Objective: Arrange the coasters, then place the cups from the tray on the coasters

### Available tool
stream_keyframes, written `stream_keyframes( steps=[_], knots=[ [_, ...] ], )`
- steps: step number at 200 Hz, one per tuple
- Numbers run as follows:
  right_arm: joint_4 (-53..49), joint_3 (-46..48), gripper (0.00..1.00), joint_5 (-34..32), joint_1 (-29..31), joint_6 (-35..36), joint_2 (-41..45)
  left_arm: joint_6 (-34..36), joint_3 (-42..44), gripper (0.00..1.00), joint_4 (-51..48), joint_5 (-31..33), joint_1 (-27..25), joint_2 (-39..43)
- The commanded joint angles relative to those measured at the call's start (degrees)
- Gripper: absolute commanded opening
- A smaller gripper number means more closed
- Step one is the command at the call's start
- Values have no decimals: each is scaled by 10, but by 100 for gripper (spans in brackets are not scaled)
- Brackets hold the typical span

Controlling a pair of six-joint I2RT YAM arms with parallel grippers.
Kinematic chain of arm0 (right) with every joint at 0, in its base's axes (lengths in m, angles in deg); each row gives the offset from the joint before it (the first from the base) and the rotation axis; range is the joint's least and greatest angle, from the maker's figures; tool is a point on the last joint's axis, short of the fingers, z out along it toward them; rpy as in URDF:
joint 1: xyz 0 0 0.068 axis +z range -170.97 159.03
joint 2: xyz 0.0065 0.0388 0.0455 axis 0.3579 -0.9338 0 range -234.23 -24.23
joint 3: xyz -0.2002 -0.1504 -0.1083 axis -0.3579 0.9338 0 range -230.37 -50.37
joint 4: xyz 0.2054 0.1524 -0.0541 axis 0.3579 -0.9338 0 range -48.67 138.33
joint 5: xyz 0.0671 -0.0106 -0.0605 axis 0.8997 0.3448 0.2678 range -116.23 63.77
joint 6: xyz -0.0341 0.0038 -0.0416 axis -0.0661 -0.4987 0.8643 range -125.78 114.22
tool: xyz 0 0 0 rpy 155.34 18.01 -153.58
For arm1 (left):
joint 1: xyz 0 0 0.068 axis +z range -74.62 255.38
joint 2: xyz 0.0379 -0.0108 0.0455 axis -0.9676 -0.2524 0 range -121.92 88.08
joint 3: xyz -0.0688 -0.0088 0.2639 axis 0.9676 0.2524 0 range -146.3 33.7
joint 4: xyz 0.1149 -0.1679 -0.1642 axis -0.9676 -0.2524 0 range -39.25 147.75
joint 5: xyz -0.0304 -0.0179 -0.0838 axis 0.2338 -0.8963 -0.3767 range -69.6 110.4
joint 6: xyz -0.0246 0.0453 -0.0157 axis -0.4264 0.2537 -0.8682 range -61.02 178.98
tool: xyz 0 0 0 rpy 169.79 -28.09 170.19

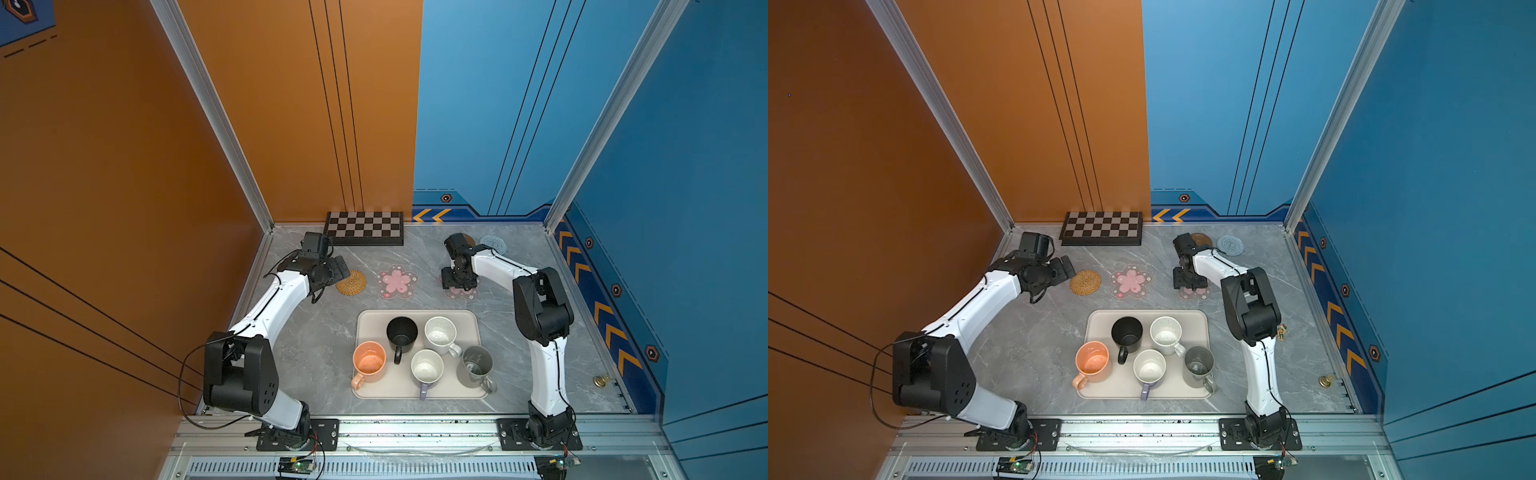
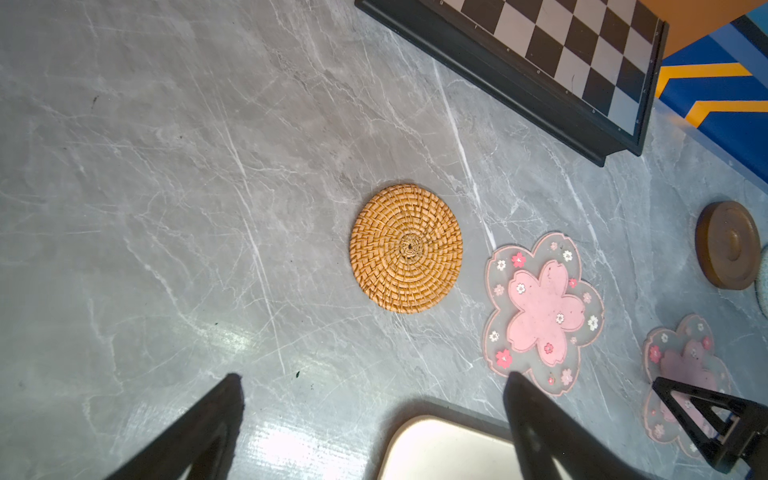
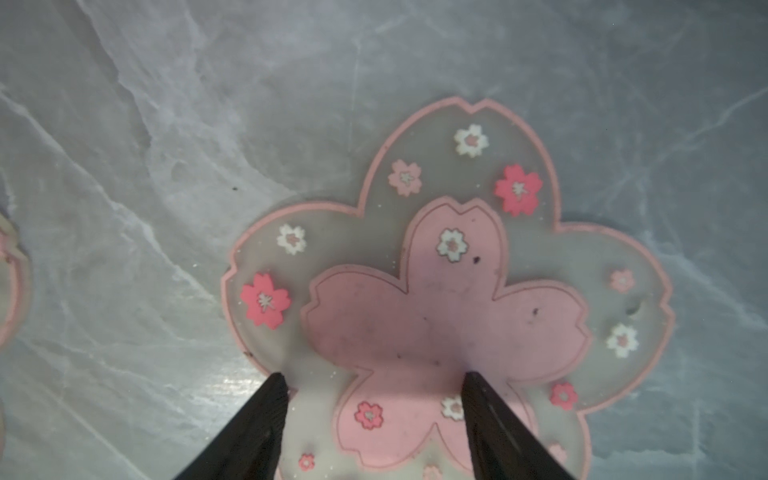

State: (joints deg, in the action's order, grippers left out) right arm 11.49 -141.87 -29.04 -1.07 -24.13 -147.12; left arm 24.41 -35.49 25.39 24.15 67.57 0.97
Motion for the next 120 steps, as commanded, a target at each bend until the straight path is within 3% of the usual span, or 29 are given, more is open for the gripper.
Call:
stream_keyframes(
  steps=[1,62,120],
  knots=[
    [-35,28,68,-23,-23,-10,-3,-4,-13,98,-3,-10,6,6],
    [-32,41,67,-18,-29,0,13,-9,-10,98,-3,-10,5,6],
    [-31,6,69,1,6,34,37,-9,-6,98,-3,-7,5,8]
  ],
)
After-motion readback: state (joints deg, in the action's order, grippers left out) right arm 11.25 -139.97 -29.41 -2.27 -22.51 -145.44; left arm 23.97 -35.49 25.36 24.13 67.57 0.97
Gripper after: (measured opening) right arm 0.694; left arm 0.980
